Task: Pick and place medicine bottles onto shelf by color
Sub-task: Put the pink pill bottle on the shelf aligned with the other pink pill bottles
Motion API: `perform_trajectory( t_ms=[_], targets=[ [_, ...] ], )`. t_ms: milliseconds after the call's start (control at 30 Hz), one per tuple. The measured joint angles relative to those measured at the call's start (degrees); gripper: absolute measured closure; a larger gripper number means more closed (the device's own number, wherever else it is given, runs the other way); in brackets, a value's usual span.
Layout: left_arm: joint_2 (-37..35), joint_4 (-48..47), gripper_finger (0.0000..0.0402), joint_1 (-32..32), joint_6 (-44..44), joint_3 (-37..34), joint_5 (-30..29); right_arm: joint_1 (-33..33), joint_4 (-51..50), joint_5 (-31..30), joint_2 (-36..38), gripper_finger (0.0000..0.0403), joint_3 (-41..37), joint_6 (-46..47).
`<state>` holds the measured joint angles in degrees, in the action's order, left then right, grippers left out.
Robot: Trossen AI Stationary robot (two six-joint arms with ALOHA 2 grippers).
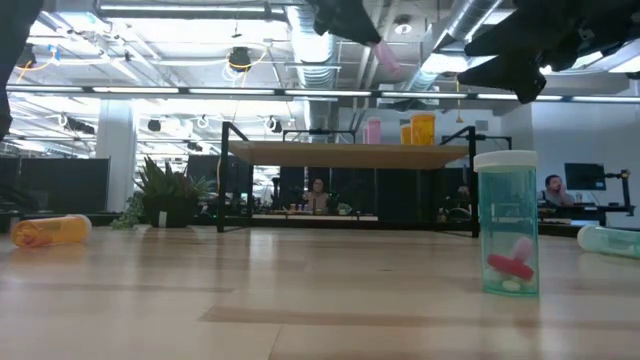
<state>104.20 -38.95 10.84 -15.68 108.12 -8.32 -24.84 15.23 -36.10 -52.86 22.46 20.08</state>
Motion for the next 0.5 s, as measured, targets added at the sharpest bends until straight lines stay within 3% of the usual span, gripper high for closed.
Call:
perform_trajectory(
  t_ms=[300, 500],
  targets=[
    [10.67, -14.93, 0.0296, 2.55, -1.68, 14.77, 0.07, 0.66, -0.22, 0.02, 0.02, 0.0143, -0.02, 0.47],
    [15.23, -17.42, 0.0296, 2.79, -2.09, 19.27, 0.13, 0.51, -0.95, 0.02, 0.02, 0.0143, -0.02, 0.52]
  ],
)
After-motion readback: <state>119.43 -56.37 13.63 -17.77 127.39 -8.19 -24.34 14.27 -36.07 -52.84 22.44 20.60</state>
